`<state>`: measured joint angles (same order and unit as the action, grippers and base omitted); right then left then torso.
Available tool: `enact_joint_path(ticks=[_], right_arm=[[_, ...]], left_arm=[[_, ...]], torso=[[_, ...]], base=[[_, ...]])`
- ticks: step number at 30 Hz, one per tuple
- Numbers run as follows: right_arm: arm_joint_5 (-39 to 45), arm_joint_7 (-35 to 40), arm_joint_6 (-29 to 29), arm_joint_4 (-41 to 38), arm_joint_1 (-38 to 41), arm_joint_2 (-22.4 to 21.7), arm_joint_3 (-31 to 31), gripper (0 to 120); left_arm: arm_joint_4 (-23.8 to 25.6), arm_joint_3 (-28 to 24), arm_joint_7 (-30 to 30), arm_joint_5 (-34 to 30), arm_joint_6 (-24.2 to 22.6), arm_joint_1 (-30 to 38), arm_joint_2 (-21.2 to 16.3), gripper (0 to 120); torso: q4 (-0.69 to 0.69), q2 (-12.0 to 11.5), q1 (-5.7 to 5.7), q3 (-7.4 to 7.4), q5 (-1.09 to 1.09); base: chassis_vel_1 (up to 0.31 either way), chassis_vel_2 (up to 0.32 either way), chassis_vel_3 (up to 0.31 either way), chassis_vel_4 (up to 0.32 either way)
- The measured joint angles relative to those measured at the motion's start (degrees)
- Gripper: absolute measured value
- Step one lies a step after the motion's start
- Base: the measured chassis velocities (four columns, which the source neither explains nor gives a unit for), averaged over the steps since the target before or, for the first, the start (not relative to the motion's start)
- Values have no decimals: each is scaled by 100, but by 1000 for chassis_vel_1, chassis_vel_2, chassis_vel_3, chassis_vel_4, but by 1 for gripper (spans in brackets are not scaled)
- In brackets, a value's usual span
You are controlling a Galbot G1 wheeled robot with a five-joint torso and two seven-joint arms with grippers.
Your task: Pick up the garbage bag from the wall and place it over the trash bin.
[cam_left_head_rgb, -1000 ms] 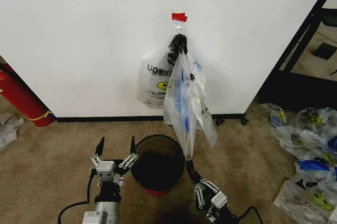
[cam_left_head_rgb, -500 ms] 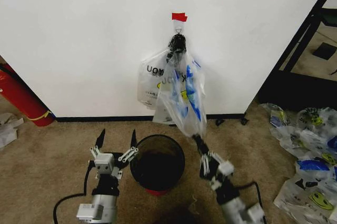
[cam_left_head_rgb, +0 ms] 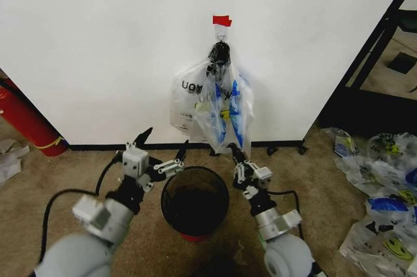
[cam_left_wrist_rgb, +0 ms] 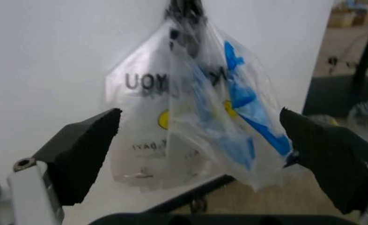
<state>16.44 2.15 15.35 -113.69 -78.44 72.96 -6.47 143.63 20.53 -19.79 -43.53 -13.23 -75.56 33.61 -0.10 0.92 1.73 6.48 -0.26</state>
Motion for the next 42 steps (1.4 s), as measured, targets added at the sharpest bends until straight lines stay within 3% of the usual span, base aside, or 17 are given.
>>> enact_joint_path(ticks=[3, 5, 6, 7, 12, 14, 19, 22, 25, 32, 37, 42], right_arm=[[-73, 3, 2, 78, 19, 114, 54, 0], [-124, 10, 5, 83, -17, 196, 13, 0], [-124, 10, 5, 83, -17, 196, 13, 0], [-145, 13, 6, 84, -30, 223, -13, 0], [-217, 17, 26, 81, -130, 272, -187, 0], [-220, 17, 37, 76, -156, 272, -224, 0], [-240, 3, 113, 27, -294, 271, -440, 0], [-242, -2, 135, -2, -336, 274, -507, 0], [-236, -7, 149, -22, -364, 270, -541, 0], [-197, -20, 169, -36, -394, 222, -609, 0], [-172, -26, 176, -82, -424, 210, -631, 0], [-166, -34, 184, -148, -476, 205, -685, 0]], left_arm=[[1, -490, -148, -565, -278, 903, -337, 100], [-13, -1204, -217, -711, -410, 1754, -353, 98], [-13, -1204, -217, -711, -410, 1754, -353, 98], [-59, -1545, -244, -727, -469, 2115, -321, 98], [-463, -2989, -480, -1038, -909, 3811, 177, 95], [-558, -3221, -520, -1090, -992, 4061, 284, 94], [-1163, -4437, -839, -1410, -1544, 5308, 930, 91], [-1435, -4632, -1228, -1922, -1934, 5624, 1256, 91], [-1651, -4682, -1390, -1961, -2068, 5763, 1396, 91], [-1893, -4952, -1488, -1783, -2253, 6060, 1509, 90], [-2246, -5325, -1384, -1235, -2412, 6282, 1696, 78], [-2448, -5584, -1346, -954, -2862, 6399, 1727, 75]], torso=[[8, 0, 0, -1, 1], [5, 0, 0, -1, 0], [5, 0, 0, -1, 0], [3, 0, 0, -1, 2], [5, 0, 0, -1, 3], [7, 0, 0, -1, 3], [1, 0, 0, -1, 5], [6, 0, 0, -1, 3], [6, 0, 0, -1, 4], [6, 0, -1, -1, 4], [4, 0, 0, -1, 3], [4, 0, -1, -1, 3]], base=[[0, 0, 0, 0], [0, 0, 0, 0], [0, 0, 0, 0], [0, 0, 0, 0], [0, 0, 0, 0], [0, 0, 0, 0], [0, 0, 0, 0], [0, 0, 0, 0], [0, 0, 0, 0], [0, 0, 0, 0], [0, 0, 0, 0], [0, 0, 0, 0]])
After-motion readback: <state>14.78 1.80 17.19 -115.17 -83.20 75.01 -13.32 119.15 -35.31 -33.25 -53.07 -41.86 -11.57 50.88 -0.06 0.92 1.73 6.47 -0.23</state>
